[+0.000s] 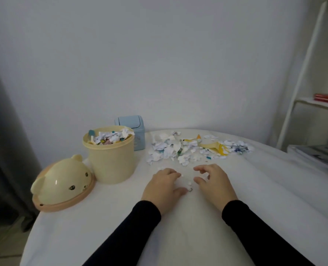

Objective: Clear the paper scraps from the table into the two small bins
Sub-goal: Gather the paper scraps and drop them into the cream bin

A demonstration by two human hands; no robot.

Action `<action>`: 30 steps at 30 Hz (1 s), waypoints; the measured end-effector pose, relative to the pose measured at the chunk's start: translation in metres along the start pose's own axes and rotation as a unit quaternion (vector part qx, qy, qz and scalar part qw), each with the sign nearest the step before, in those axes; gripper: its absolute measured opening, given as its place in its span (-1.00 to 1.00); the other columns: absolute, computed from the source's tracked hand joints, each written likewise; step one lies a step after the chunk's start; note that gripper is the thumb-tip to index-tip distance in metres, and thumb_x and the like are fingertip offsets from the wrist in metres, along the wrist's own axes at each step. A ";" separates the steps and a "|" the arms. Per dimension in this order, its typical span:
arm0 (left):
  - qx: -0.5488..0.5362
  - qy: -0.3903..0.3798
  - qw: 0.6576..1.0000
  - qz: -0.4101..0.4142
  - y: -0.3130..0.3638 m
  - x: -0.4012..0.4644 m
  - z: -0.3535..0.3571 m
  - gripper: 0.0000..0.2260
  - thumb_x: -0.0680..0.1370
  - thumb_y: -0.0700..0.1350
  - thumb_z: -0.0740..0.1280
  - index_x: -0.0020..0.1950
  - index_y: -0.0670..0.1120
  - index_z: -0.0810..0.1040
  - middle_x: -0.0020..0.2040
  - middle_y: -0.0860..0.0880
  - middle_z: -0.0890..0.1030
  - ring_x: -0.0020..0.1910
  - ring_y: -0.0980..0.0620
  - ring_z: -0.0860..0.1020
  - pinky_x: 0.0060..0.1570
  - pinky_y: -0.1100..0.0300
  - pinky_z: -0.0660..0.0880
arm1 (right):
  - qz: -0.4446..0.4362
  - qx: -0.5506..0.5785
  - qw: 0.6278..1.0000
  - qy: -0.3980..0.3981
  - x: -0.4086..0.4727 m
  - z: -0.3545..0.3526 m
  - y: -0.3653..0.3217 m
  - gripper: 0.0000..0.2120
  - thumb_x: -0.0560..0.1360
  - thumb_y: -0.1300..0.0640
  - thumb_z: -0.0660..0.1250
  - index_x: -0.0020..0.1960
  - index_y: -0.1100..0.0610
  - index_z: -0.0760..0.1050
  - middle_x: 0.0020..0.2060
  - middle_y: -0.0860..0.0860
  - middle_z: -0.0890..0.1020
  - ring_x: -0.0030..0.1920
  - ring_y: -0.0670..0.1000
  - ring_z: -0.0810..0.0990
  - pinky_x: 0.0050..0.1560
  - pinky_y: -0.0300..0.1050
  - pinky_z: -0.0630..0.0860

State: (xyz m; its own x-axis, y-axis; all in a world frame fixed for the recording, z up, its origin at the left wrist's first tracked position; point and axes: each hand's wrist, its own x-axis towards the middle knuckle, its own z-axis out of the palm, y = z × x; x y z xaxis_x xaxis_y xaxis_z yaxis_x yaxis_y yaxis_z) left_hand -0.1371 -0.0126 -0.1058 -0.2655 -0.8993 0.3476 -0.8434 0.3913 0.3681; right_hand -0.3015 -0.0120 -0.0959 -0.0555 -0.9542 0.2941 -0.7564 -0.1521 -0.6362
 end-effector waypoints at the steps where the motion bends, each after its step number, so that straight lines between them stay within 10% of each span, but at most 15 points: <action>1: 0.004 -0.001 1.000 -0.016 0.002 0.002 0.001 -0.53 0.50 0.15 0.32 0.36 -0.01 0.45 0.28 0.04 0.42 0.28 0.04 0.37 0.30 0.23 0.26 | 0.015 -0.025 1.000 -0.003 -0.001 -0.004 0.006 -0.66 0.46 0.07 0.41 0.22 0.00 0.52 0.11 0.02 0.48 0.11 -0.05 0.45 0.13 -0.30 0.30; 10: 0.010 0.015 0.999 -0.033 0.011 0.000 0.004 -0.65 0.65 0.02 0.09 0.34 -0.10 0.44 0.34 -0.05 0.46 0.31 0.00 0.38 0.22 0.31 0.22 | 0.033 -0.097 0.994 -0.039 0.019 -0.005 0.026 -0.56 0.60 0.13 0.19 0.47 0.08 0.25 0.34 0.03 0.34 0.35 0.03 0.28 0.34 -0.12 0.25; 17: 0.025 -0.041 0.998 -0.028 0.025 0.008 0.014 -0.79 0.62 -0.02 0.17 0.14 -0.10 0.49 0.06 -0.08 0.59 0.09 -0.08 0.51 -0.08 0.23 0.29 | -0.002 -0.125 0.989 -0.084 0.036 0.000 0.032 -0.63 0.59 0.31 0.13 0.35 0.13 0.45 0.25 0.11 0.46 0.28 0.08 0.43 0.25 -0.22 0.31; 25: -0.033 0.069 0.997 -0.014 0.017 0.017 0.000 -0.64 0.58 0.08 0.22 0.29 -0.07 0.54 0.29 0.01 0.53 0.30 0.06 0.43 0.23 0.43 0.16 | -0.023 -0.030 0.997 -0.065 0.036 -0.006 0.030 -0.65 0.55 0.33 0.21 0.27 0.10 0.53 0.18 0.04 0.56 0.16 -0.04 0.53 0.04 -0.44 0.24; 30: 0.055 -0.033 0.997 -0.046 0.012 0.007 0.003 -0.47 0.46 0.30 0.27 0.27 -0.01 0.52 0.17 0.01 0.44 0.22 0.01 0.37 0.24 0.24 0.29 | -0.031 0.027 0.999 -0.025 0.033 -0.012 0.031 -0.69 0.54 0.34 0.22 0.17 0.10 0.61 0.07 -0.01 0.67 0.03 -0.20 0.56 -0.05 -0.56 0.30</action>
State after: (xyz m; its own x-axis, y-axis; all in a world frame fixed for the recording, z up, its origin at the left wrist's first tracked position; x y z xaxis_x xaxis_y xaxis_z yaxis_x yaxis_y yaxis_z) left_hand -0.1503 -0.0151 -0.1015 -0.2115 -0.9430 0.2569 -0.9109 0.2855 0.2979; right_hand -0.3342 -0.0453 -0.0970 0.0247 -0.9540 0.2989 -0.7213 -0.2240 -0.6553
